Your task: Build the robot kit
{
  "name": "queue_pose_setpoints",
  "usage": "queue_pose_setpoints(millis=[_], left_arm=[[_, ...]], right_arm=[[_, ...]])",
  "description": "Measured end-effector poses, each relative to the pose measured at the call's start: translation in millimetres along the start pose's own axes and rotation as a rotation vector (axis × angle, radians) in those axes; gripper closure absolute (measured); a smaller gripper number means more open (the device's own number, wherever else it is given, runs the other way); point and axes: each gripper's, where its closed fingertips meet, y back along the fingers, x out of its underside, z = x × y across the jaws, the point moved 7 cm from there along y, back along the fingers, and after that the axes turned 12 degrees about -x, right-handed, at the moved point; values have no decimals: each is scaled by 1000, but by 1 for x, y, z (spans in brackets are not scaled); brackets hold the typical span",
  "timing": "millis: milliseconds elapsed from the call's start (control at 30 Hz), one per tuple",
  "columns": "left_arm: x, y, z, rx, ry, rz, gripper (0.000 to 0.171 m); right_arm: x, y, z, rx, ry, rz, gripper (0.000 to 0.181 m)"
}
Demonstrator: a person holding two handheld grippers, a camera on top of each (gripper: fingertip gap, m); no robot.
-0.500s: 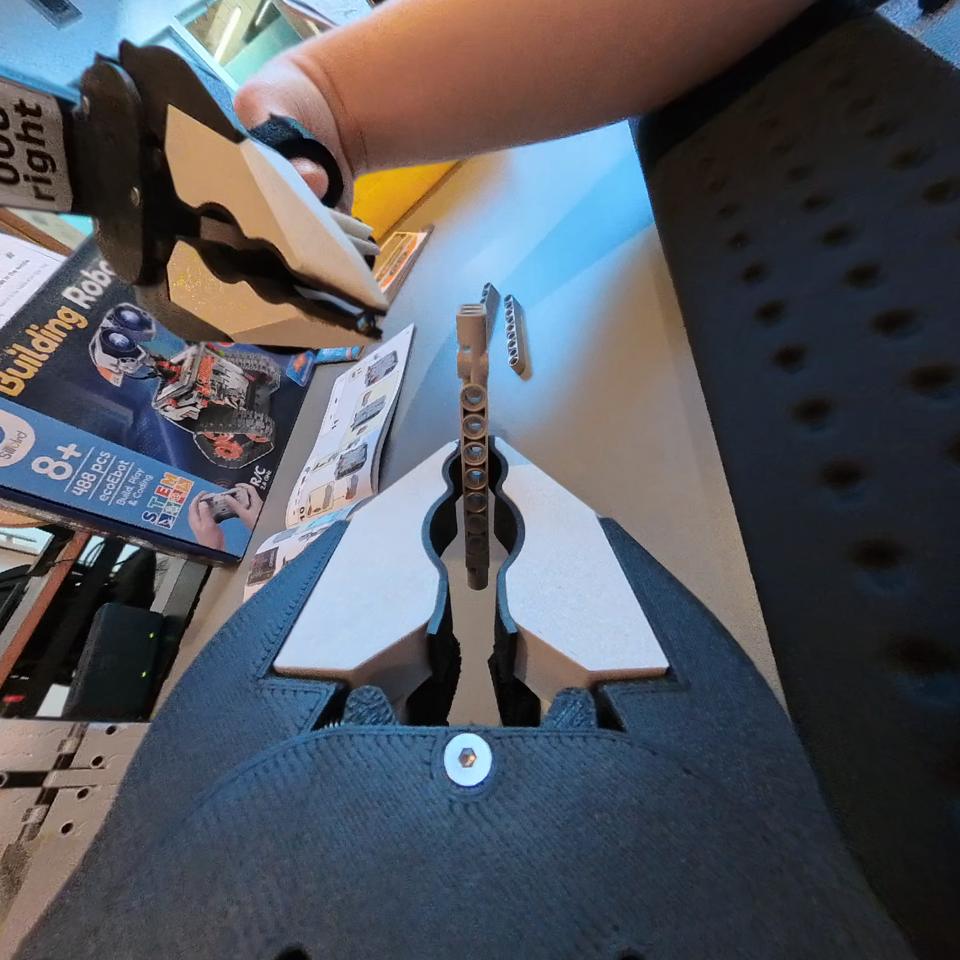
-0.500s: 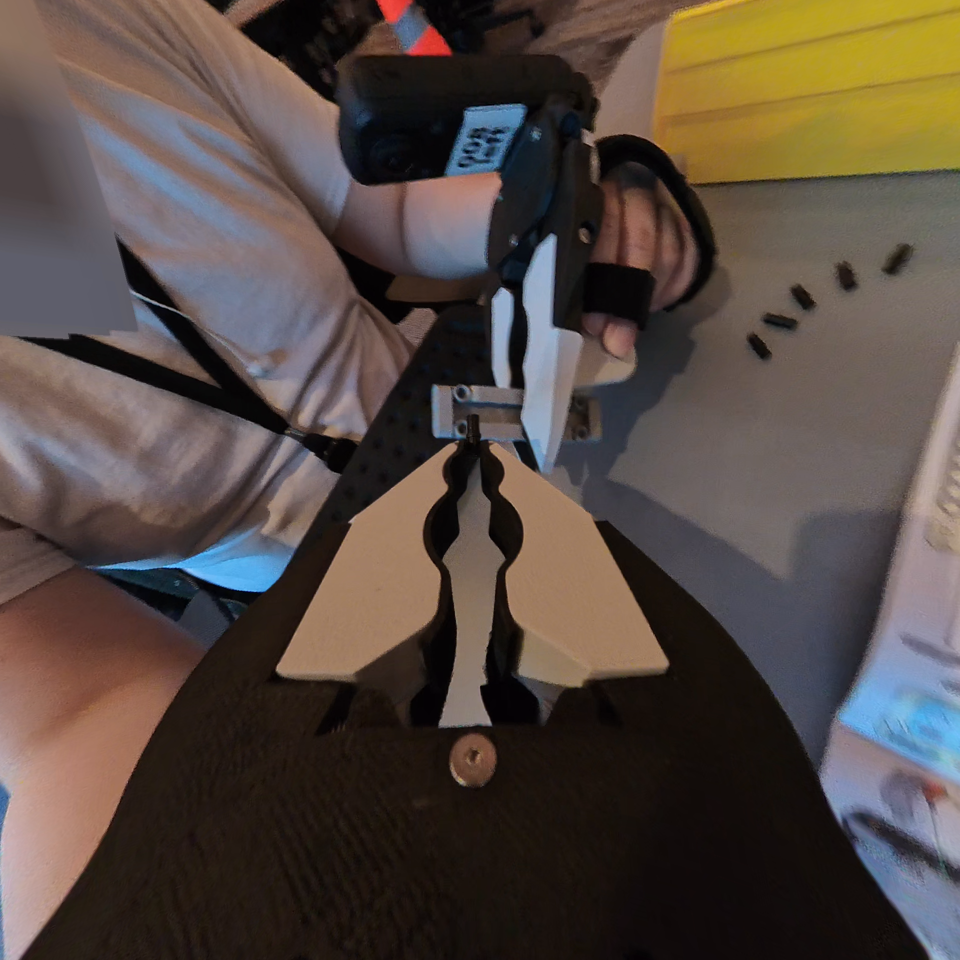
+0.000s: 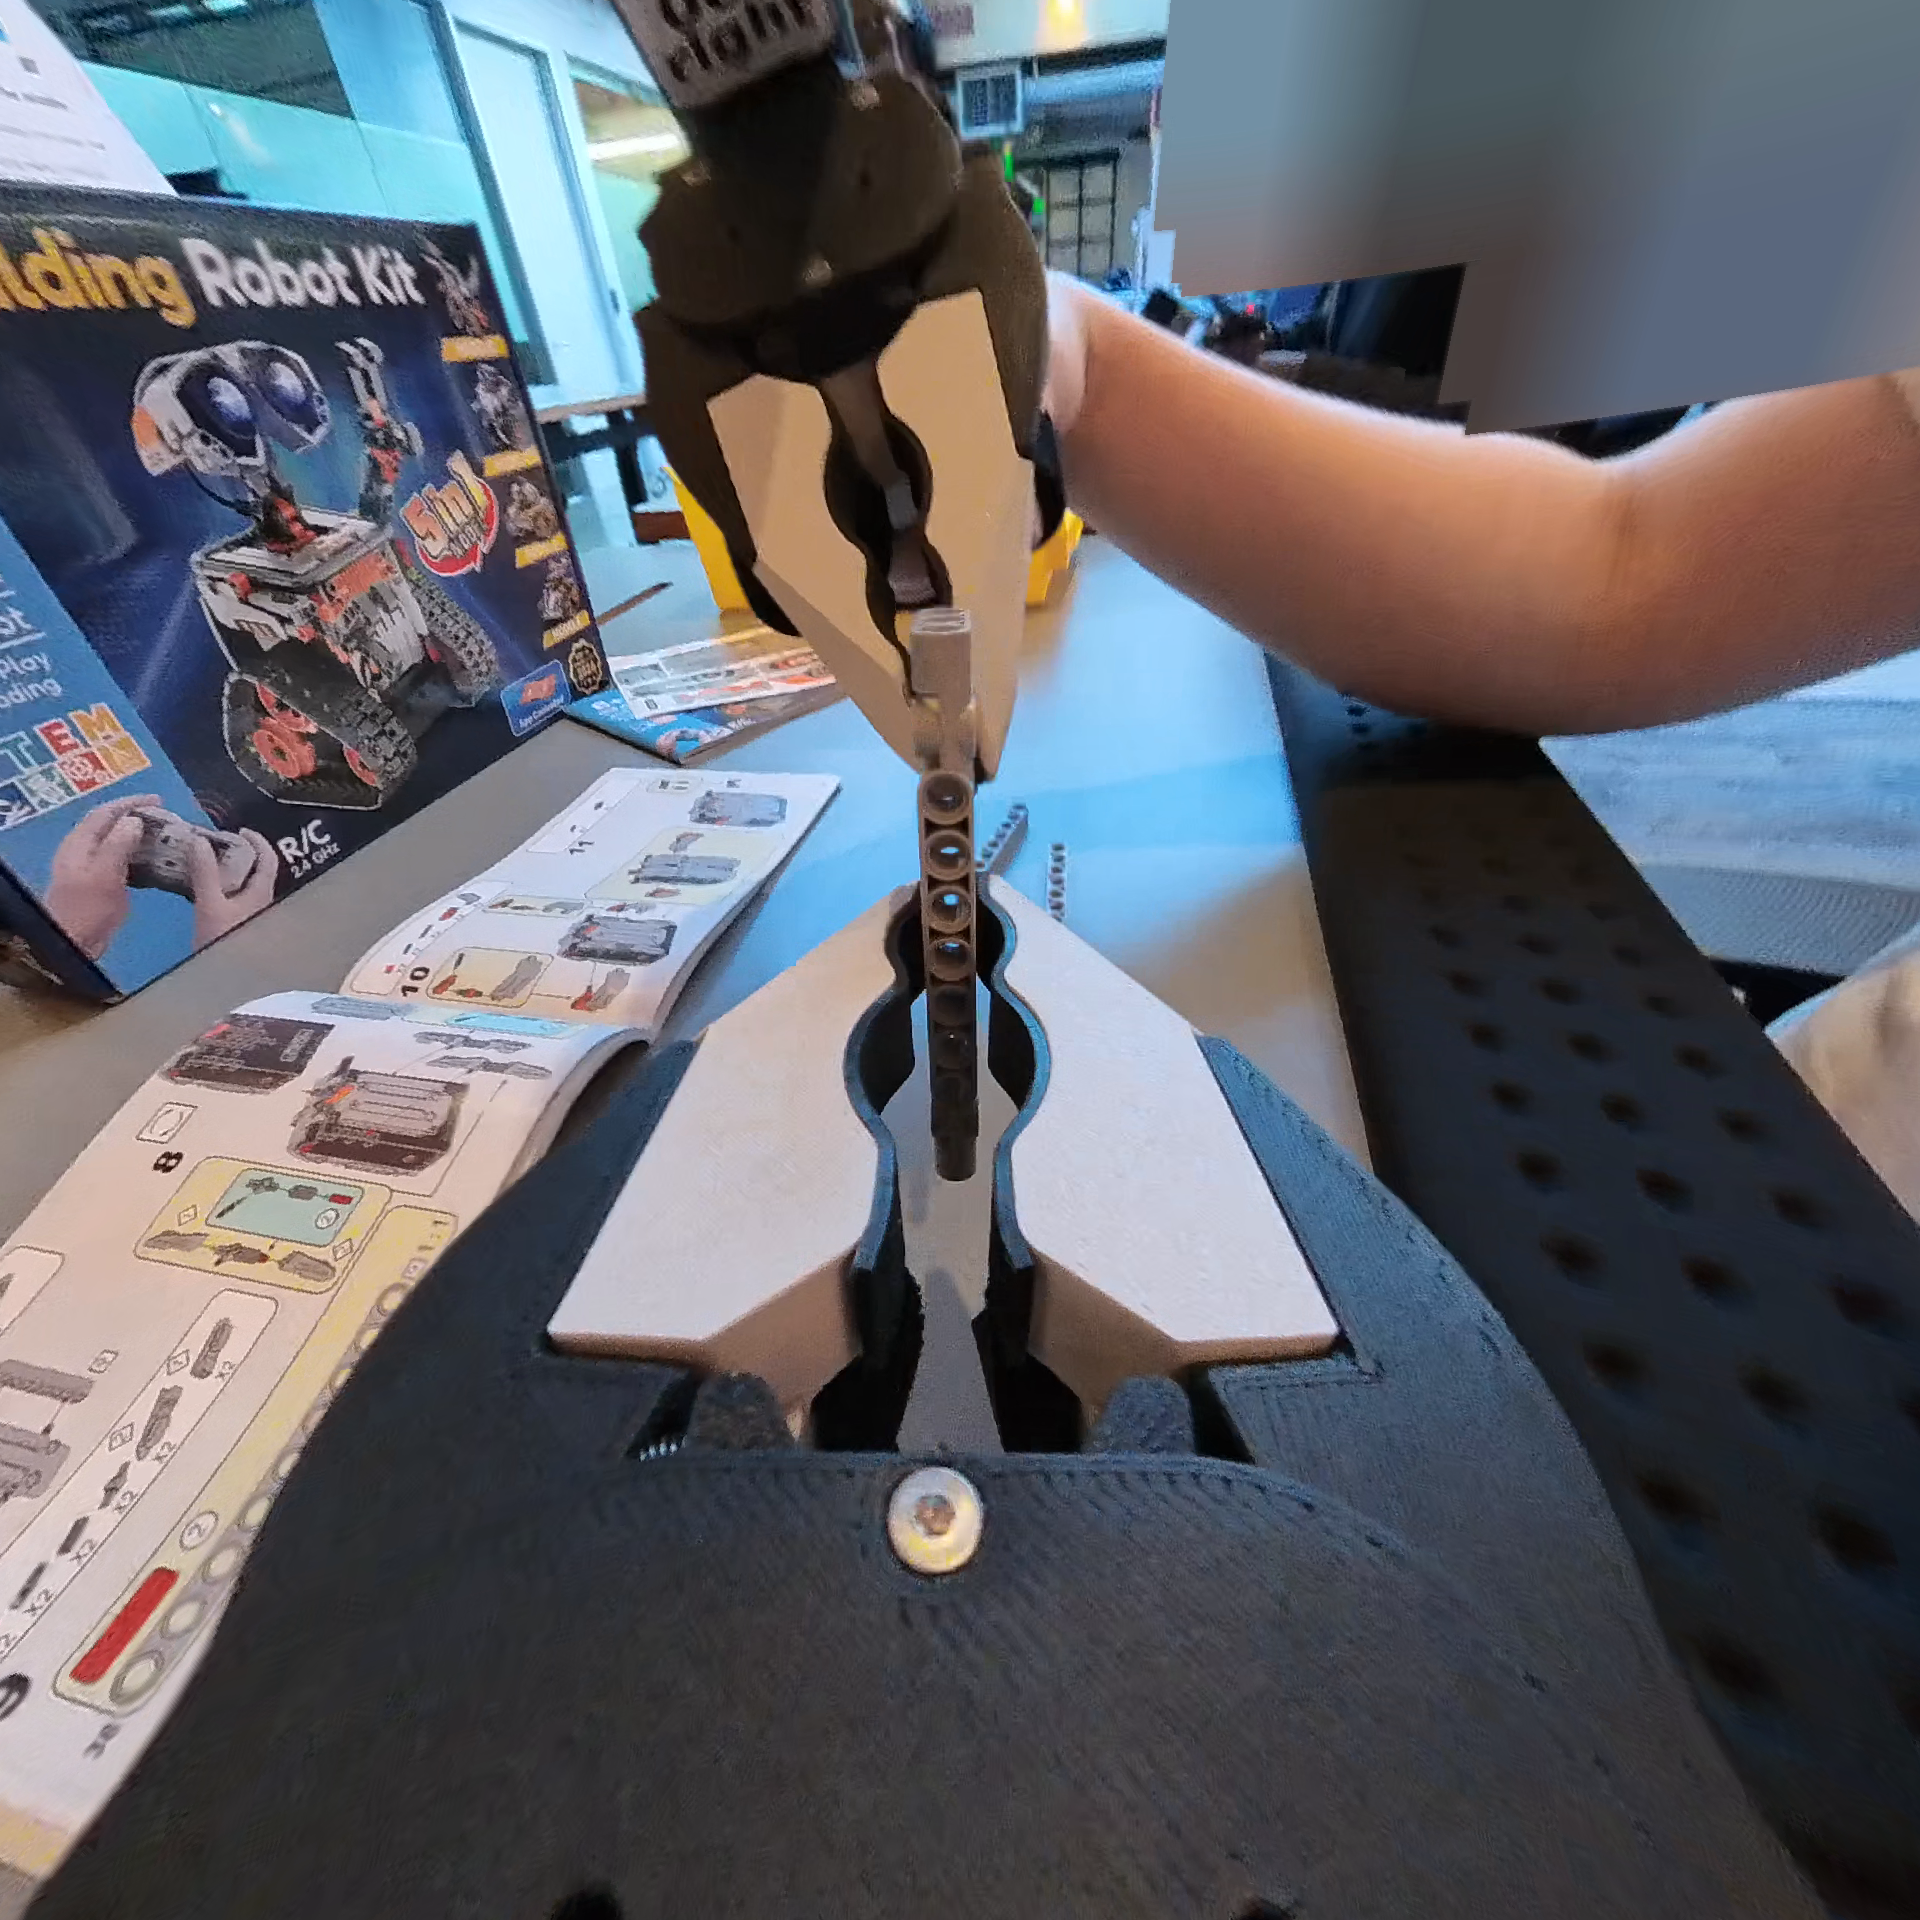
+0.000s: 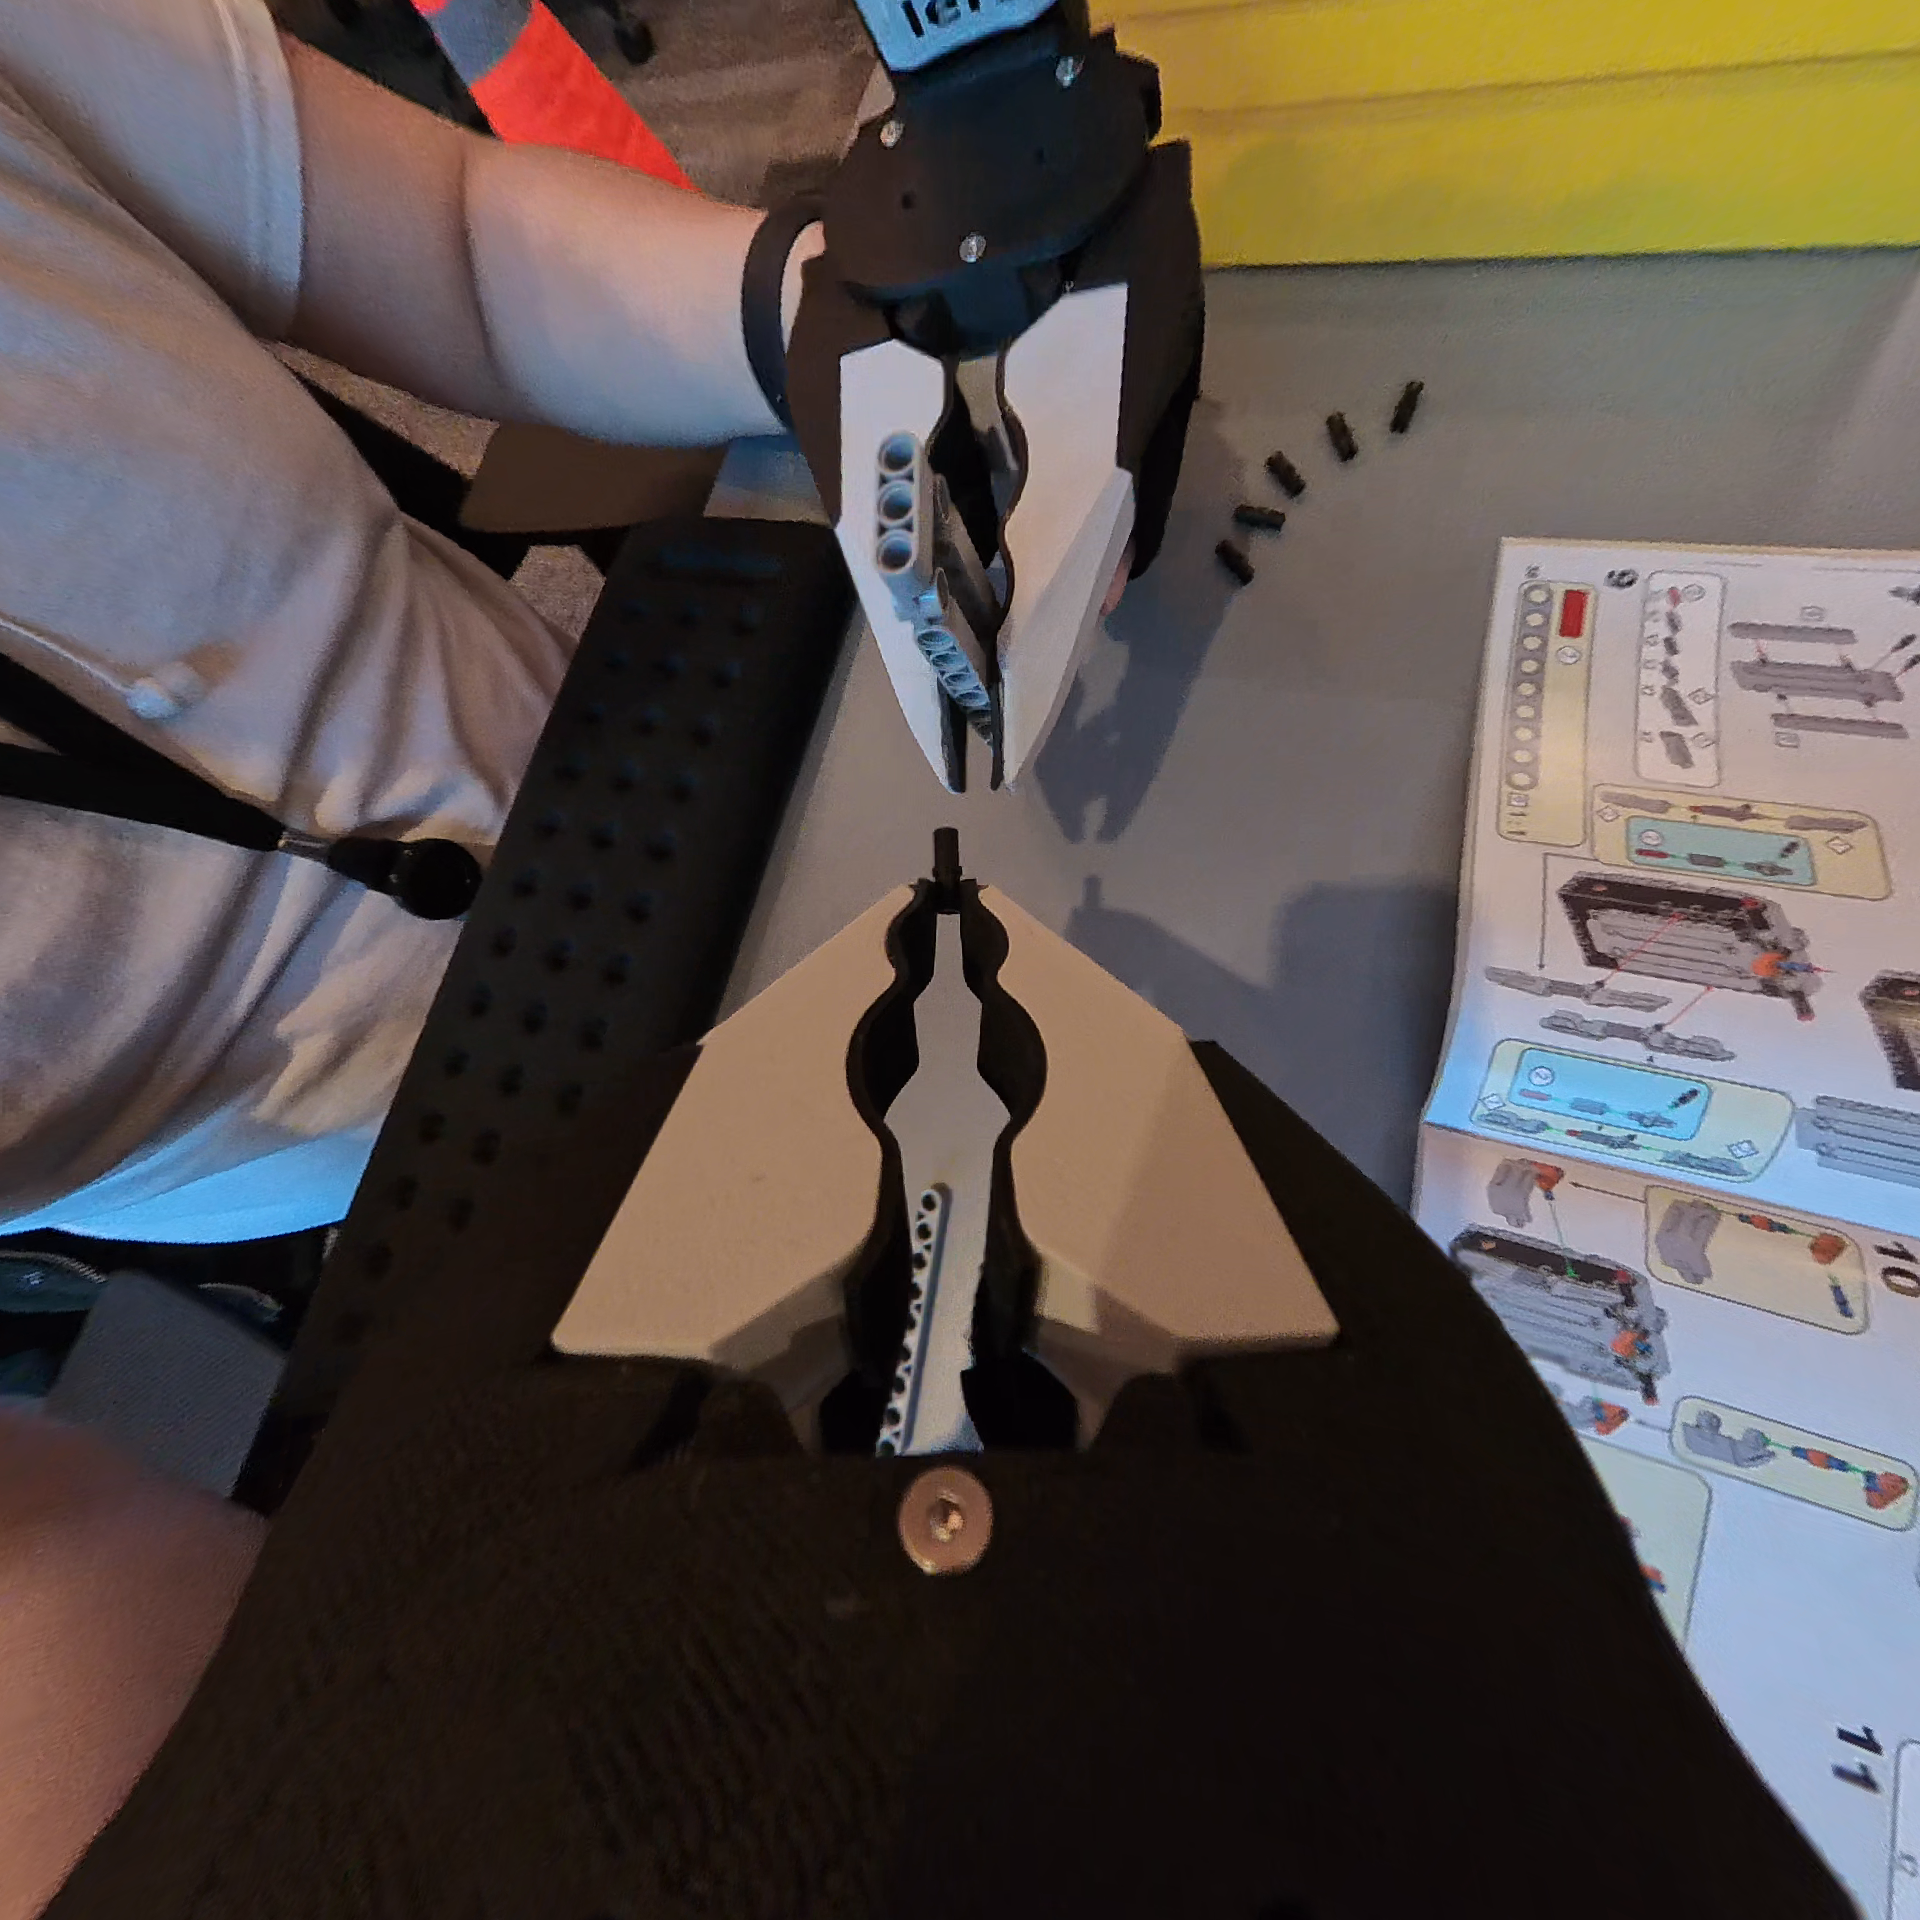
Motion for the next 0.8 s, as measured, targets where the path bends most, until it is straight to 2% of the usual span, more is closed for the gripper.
queue_pose_setpoints(millis=[100, 200, 300, 400, 500, 600, 800], left_arm=[[-1, -1, 3, -2, 22, -13, 167], [0, -5, 4, -18, 18, 15, 167], [2, -13, 5, -46, 52, 107, 167], [0, -21, 1, -7, 70, 176, 167], [-6, -24, 3, -40, 60, 147, 167], [-11, -23, 4, -12, 148, 136, 167], [-18, -9, 19, -76, 276, 151, 167]], right_arm=[[-6, 6, -1, 25, 40, -85, 178], [-8, 13, -1, 50, 56, -104, 178], [-13, 21, 4, 61, 90, -155, 178], [-13, 28, 3, 126, 96, -162, 178], [-3, 30, -2, 174, 56, -141, 178], [5, 27, -5, 160, 28, -193, 178], [2, 20, -6, 139, 45, -233, 178]])
